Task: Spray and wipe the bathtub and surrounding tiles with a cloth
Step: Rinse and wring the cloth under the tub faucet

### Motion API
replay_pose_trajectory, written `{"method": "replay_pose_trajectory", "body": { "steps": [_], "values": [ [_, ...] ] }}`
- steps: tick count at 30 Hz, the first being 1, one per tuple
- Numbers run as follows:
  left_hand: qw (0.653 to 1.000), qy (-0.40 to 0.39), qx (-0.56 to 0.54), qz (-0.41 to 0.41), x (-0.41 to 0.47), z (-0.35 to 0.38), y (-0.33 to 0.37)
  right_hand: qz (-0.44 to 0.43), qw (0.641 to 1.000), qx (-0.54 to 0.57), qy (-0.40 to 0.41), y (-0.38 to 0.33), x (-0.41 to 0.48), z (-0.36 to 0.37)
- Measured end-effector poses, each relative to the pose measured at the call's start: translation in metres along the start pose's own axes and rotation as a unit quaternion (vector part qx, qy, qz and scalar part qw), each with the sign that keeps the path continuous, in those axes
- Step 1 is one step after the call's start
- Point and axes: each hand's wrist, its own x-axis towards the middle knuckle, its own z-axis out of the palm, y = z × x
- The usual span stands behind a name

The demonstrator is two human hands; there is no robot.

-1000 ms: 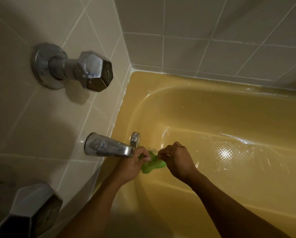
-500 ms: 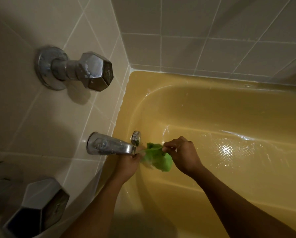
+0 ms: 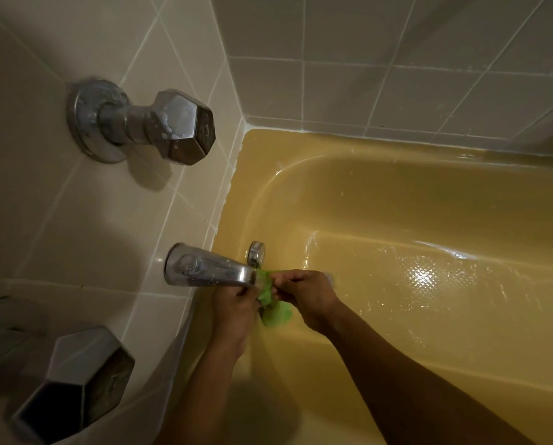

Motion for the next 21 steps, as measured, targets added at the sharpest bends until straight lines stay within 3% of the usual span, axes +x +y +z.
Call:
{"method": "replay_pose_trajectory", "body": {
  "steps": [4,8,11,14,18,21],
  "values": [
    [0.997,0.010,0.062,0.046,-0.005,-0.024,0.003,0.073,0.992,0.077,-0.066,-0.001,0.004,0.014],
    [0.984,0.037,0.134,0.109,-0.013,-0.033,0.011,0.079,0.988,0.116,-0.069,-0.003,0.010,0.028],
    [0.982,0.011,0.156,0.106,-0.013,-0.033,0.011,-0.036,0.993,-0.100,-0.056,0.001,0.016,0.030],
    [0.987,-0.014,0.139,0.073,-0.008,-0.028,0.006,-0.159,0.930,-0.319,-0.087,-0.001,0.014,0.028],
    [0.993,-0.029,0.102,0.050,-0.006,-0.018,0.009,-0.167,0.862,-0.454,-0.155,-0.020,0.010,0.018],
    [0.995,-0.054,0.079,0.035,-0.005,-0.013,0.011,-0.212,0.811,-0.532,-0.119,-0.025,0.010,0.012]
  ]
}}
